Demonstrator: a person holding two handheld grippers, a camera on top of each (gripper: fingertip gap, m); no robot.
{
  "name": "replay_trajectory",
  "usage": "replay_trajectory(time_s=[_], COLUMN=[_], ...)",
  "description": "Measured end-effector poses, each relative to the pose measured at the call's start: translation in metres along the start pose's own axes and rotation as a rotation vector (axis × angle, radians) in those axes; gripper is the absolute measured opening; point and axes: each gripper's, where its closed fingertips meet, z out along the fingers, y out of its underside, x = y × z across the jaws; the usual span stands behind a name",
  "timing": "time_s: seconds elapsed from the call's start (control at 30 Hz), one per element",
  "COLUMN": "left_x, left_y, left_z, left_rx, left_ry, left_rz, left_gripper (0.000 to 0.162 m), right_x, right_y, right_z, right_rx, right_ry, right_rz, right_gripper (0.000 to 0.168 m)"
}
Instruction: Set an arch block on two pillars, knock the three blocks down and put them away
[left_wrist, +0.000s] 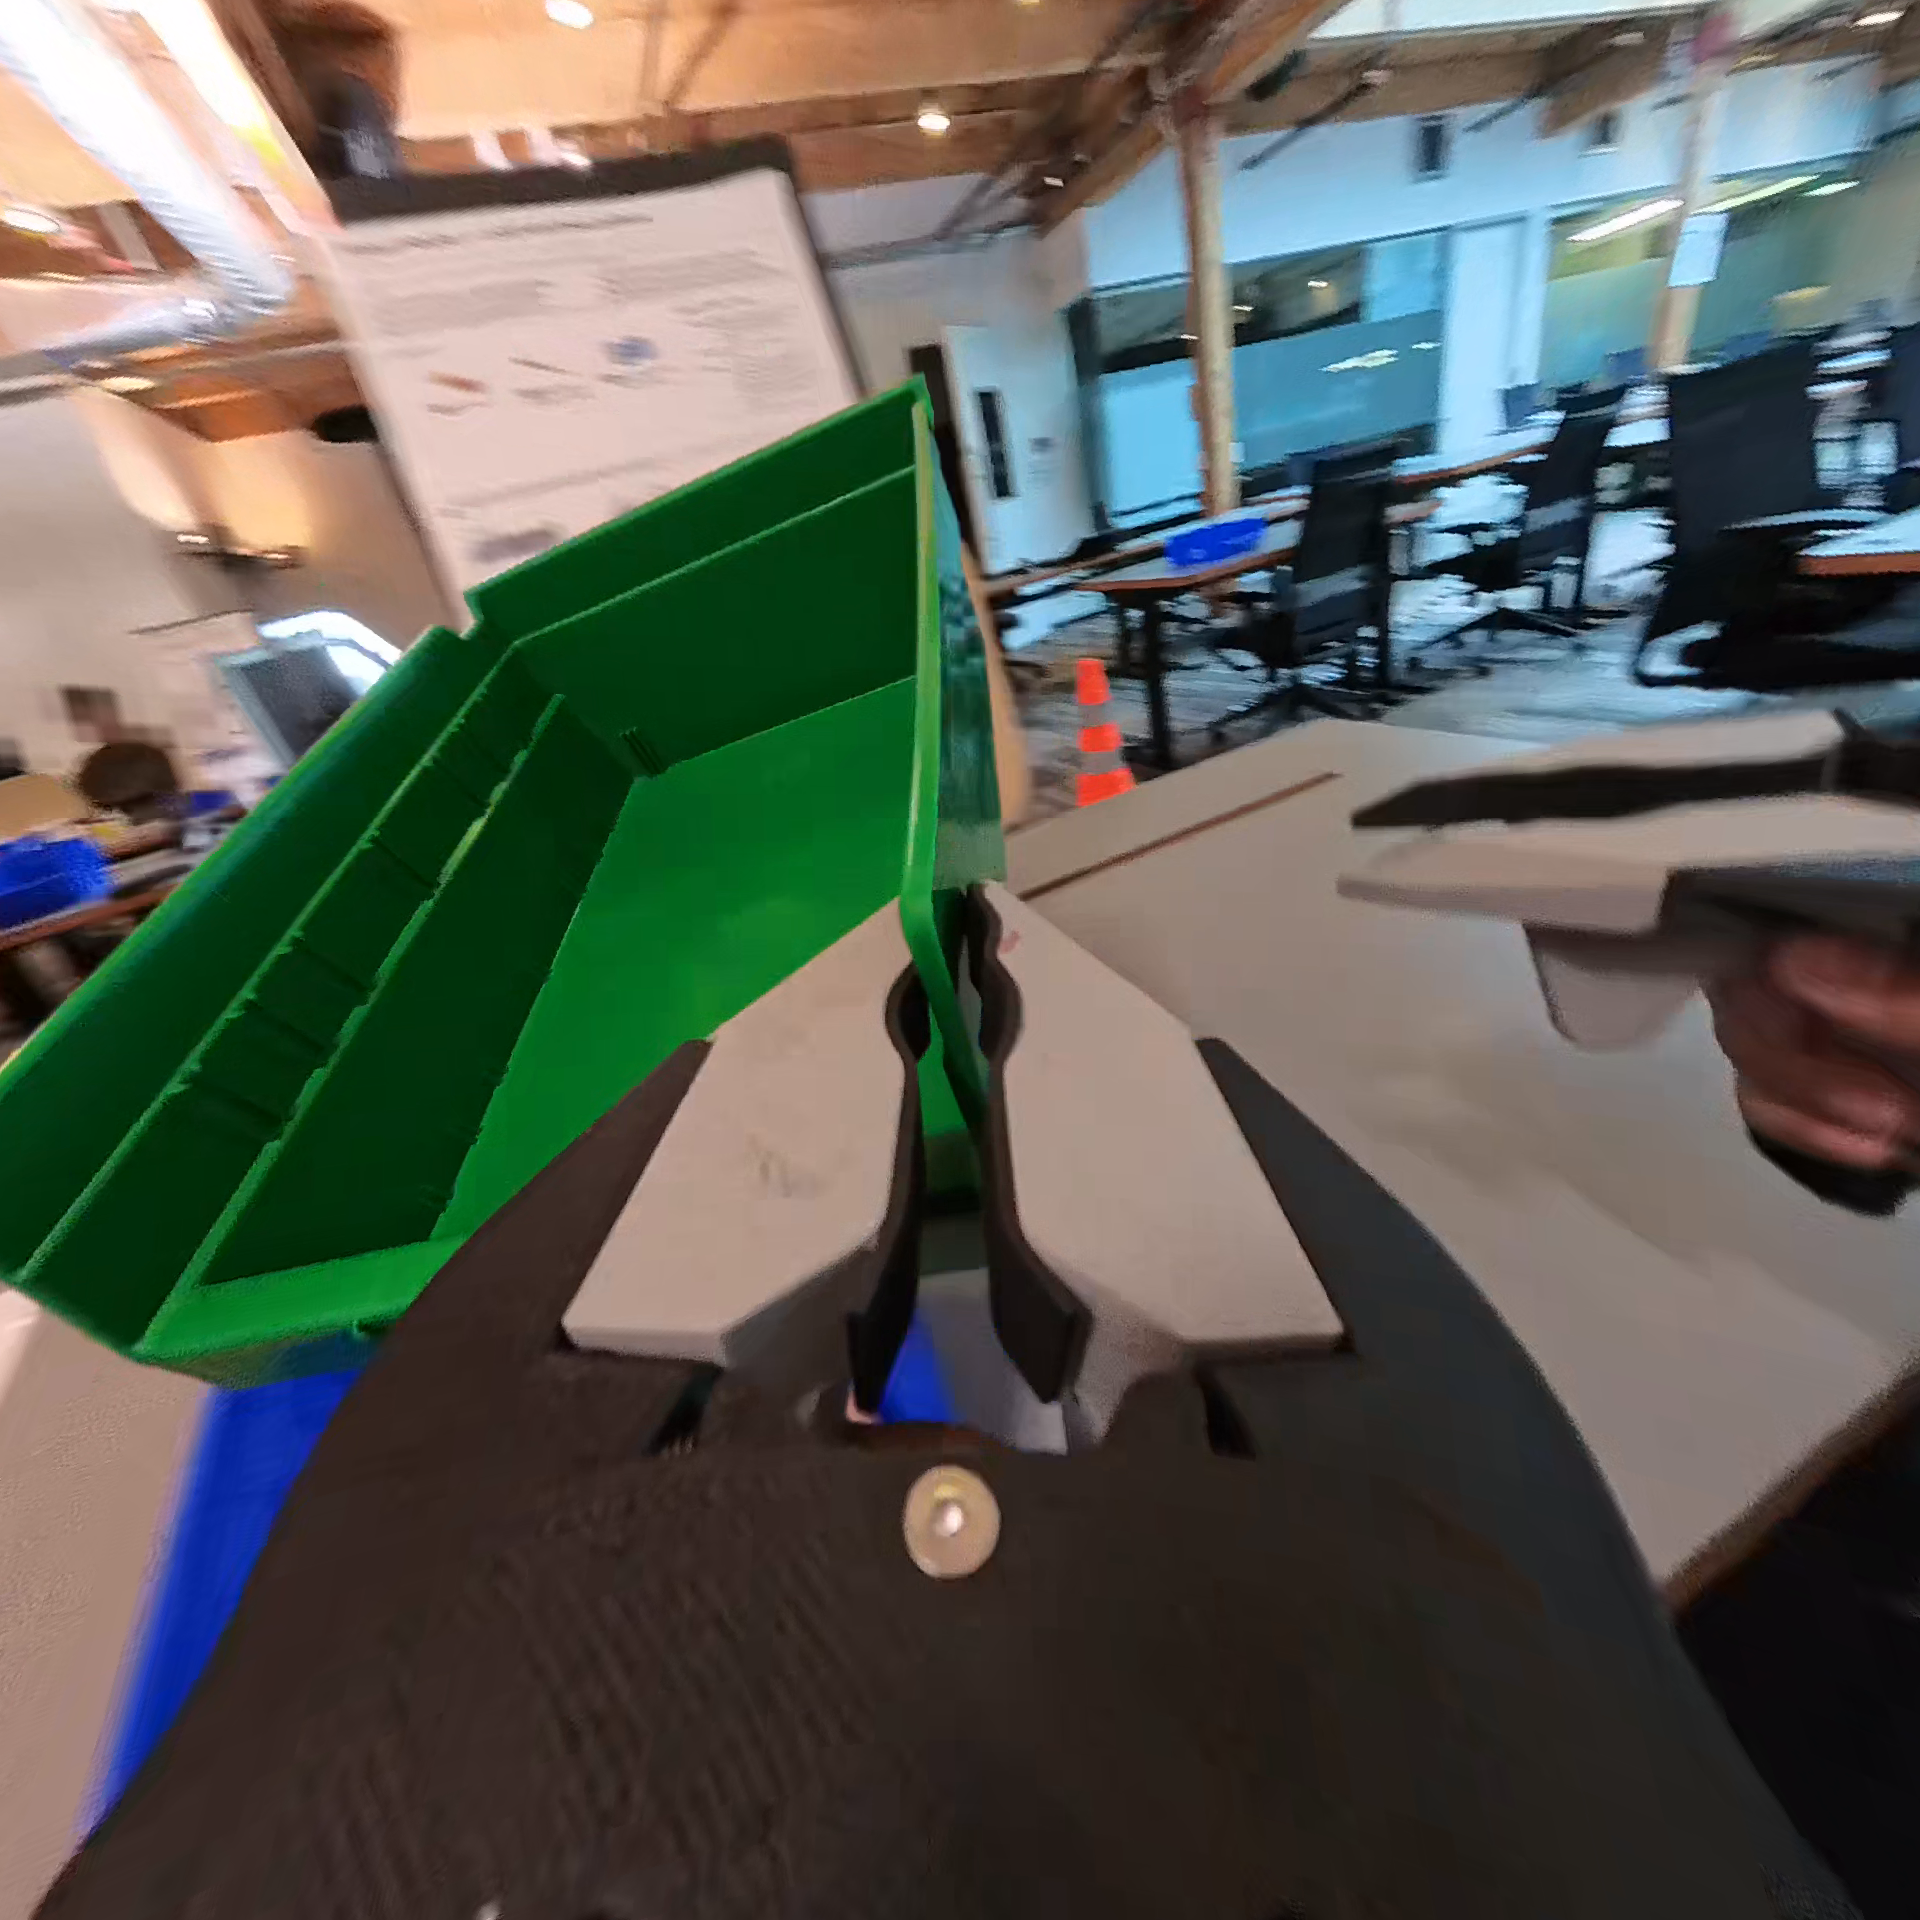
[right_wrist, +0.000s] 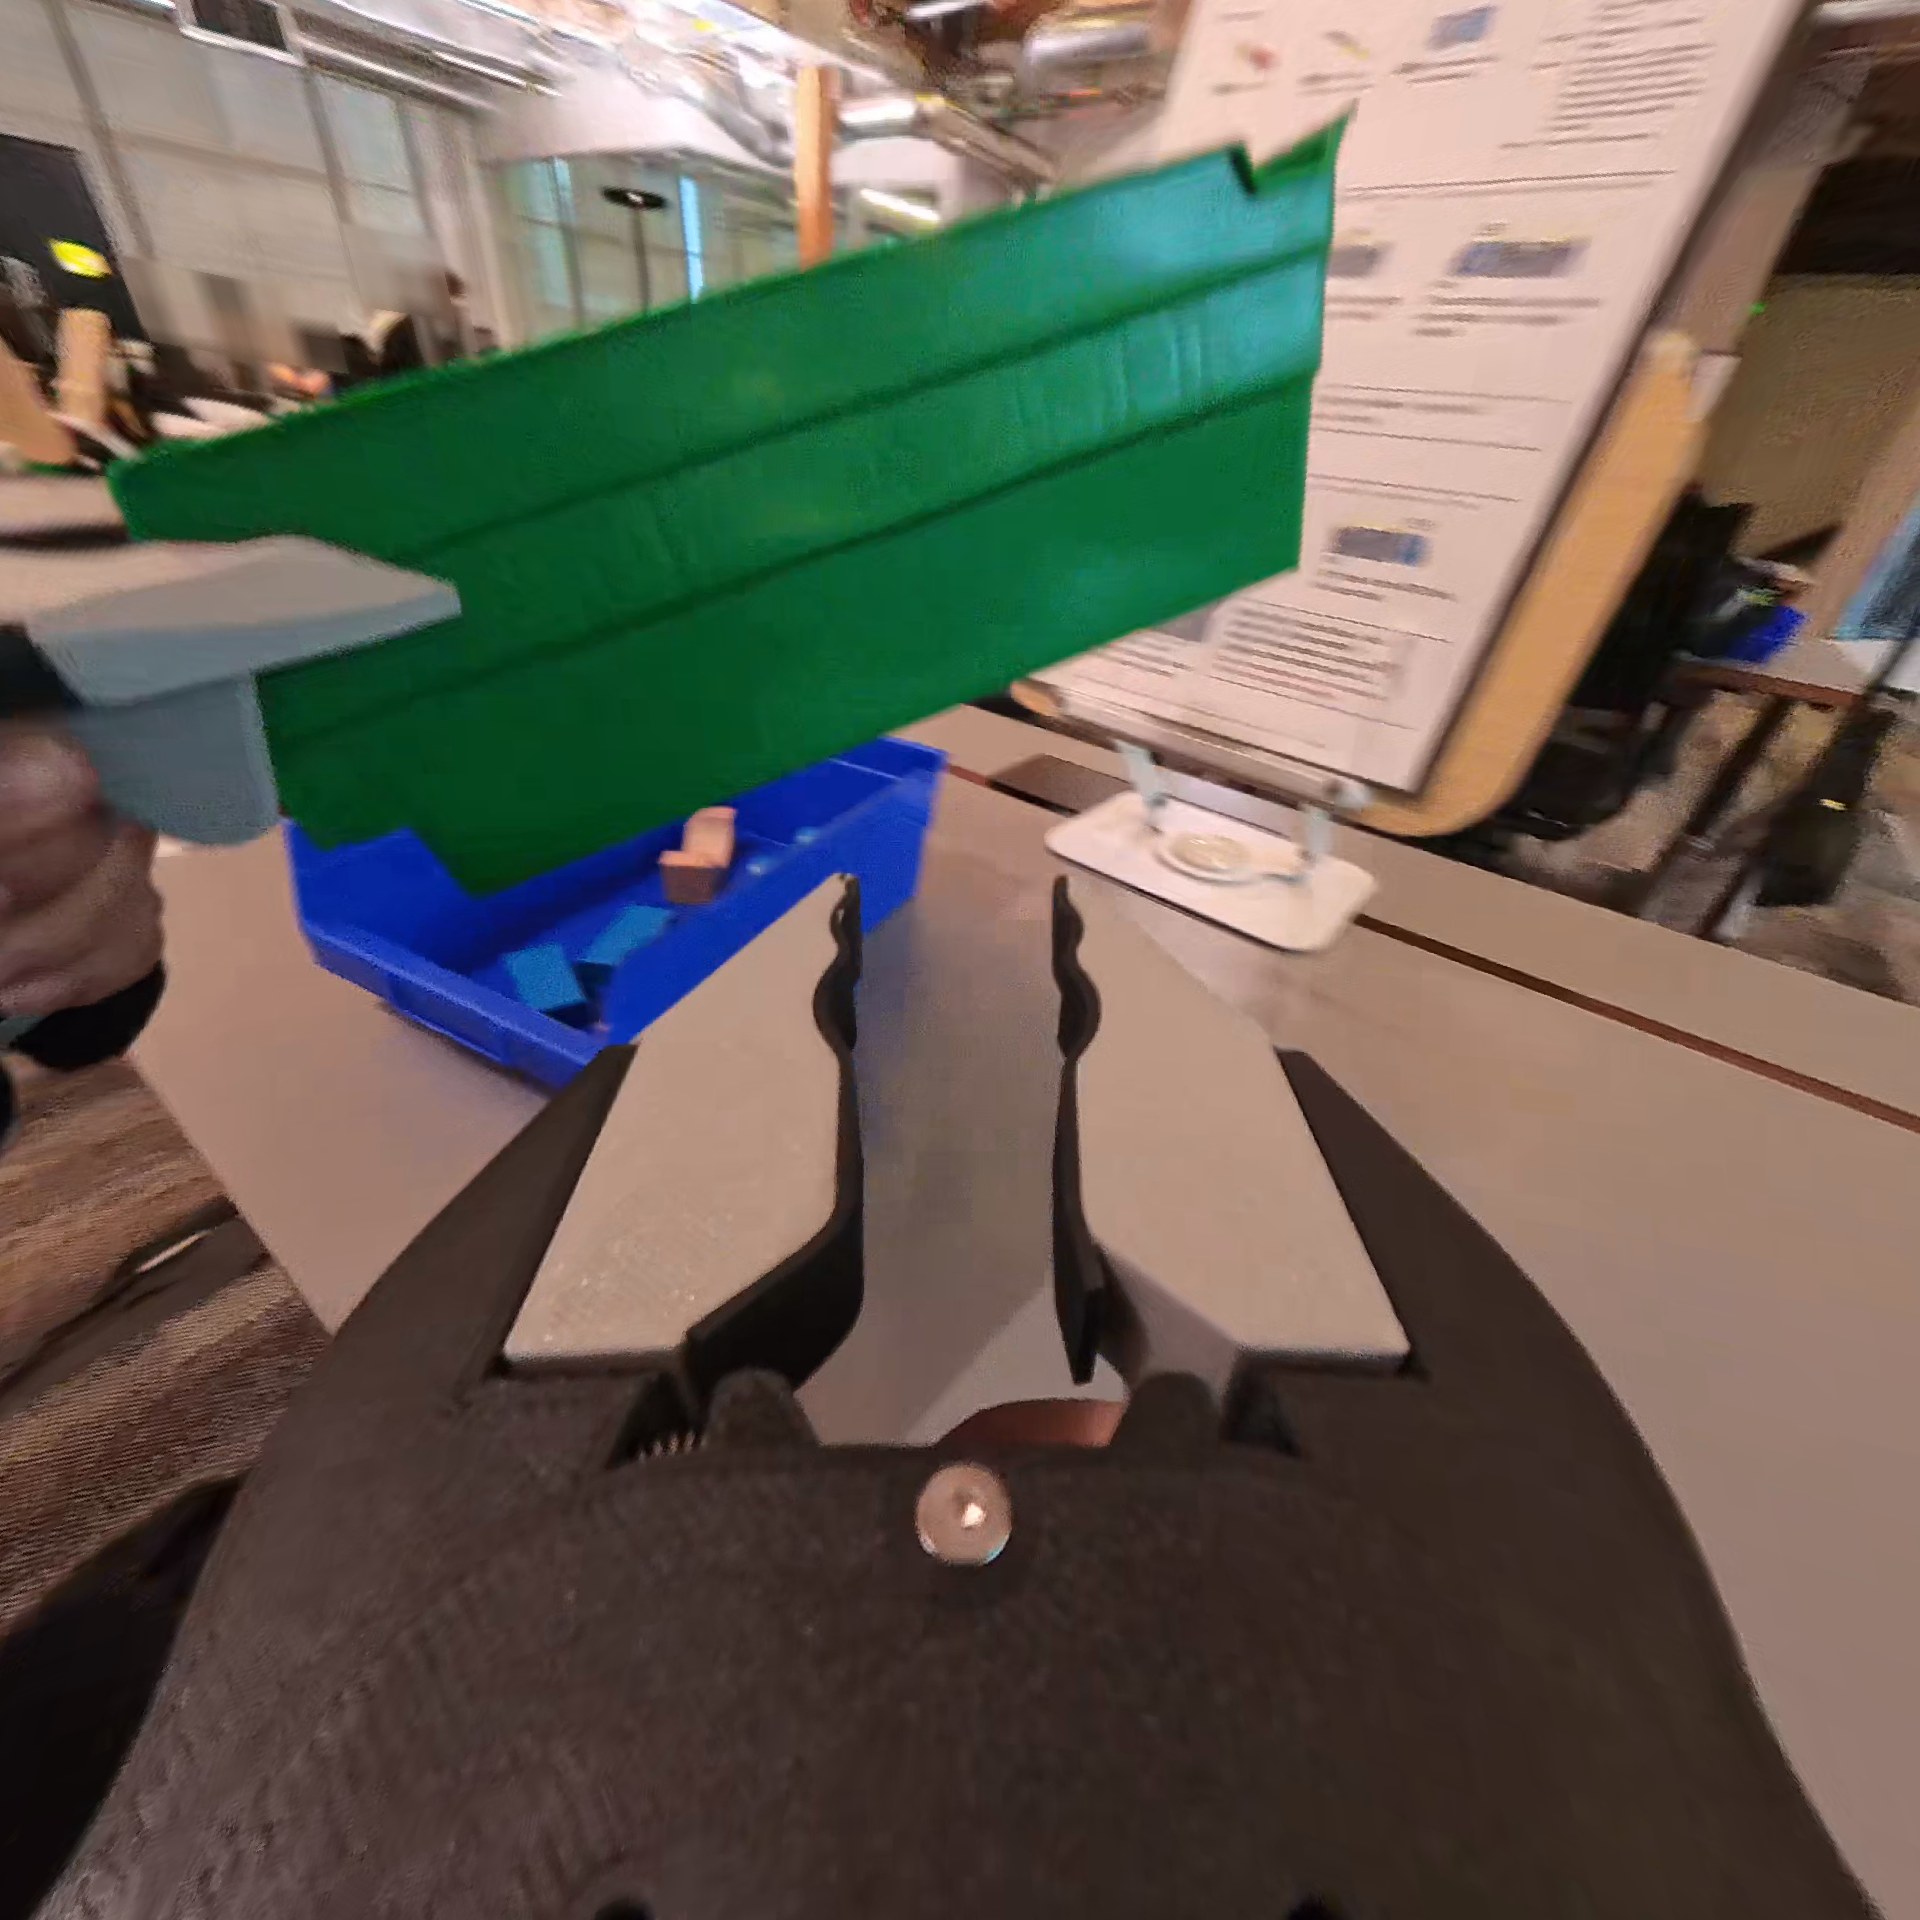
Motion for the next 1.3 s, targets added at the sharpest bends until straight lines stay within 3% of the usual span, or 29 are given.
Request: replay_trajectory(time_s=[0.03,0.2,0.43,0.53,0.67,0.8,0.83,0.9,0.93,1.07,1.13,1.2,1.3], left_x=[0.024,0.131,0.239,0.254,0.211,0.122,0.097,0.048,0.028,-0.029,-0.045,-0.045,-0.036], left_y=[0.005,0.054,0.136,0.135,0.111,0.11,0.118,0.139,0.15,0.188,0.199,0.202,0.199], left_z=[0.011,0.069,0.131,0.121,0.081,0.041,0.033,0.018,0.01,-0.023,-0.033,-0.033,-0.012], left_rx=[-0.011,-0.094,-0.326,-0.35,-0.329,-0.309,-0.331,-0.382,-0.408,-0.501,-0.518,-0.511,-0.492], left_ry=[0.048,0.209,0.31,0.394,0.44,0.338,0.289,0.177,0.13,0.007,-0.032,-0.025,-0.028], left_rz=[-0.005,-0.024,-0.044,-0.07,-0.102,-0.106,-0.097,-0.068,-0.063,-0.062,-0.069,-0.098,-0.053], left_gripper=[0.001,0.001,0.001,0.029,0.058,0.059,0.06,0.061,0.061,0.066,0.066,0.066,0.067], right_x=[0.019,0.092,0.115,0.101,0.059,0.054,0.06,0.075,0.083,0.177,0.207,0.204,0.161], right_y=[0.002,0.03,0.078,0.091,0.103,0.131,0.142,0.158,0.161,0.166,0.167,0.159,0.138], right_z=[-0.015,-0.067,-0.081,-0.077,-0.064,-0.042,-0.04,-0.042,-0.045,-0.087,-0.105,-0.102,-0.069], right_rx=[-0.01,-0.076,-0.185,-0.231,-0.285,-0.412,-0.468,-0.555,-0.56,-0.612,-0.597,-0.538,-0.423], right_ry=[0.027,0.131,0.132,0.085,-0.03,0.077,0.114,0.164,0.165,0.479,0.535,0.462,0.248], right_rz=[0.0,0.061,0.131,0.129,0.069,-0.108,-0.127,-0.136,-0.128,-0.13,-0.02,0.078,0.127], right_gripper=[0.034,0.034,0.035,0.036,0.036,0.035,0.036,0.0,0.0,0.0,0.036,0.039,0.048])
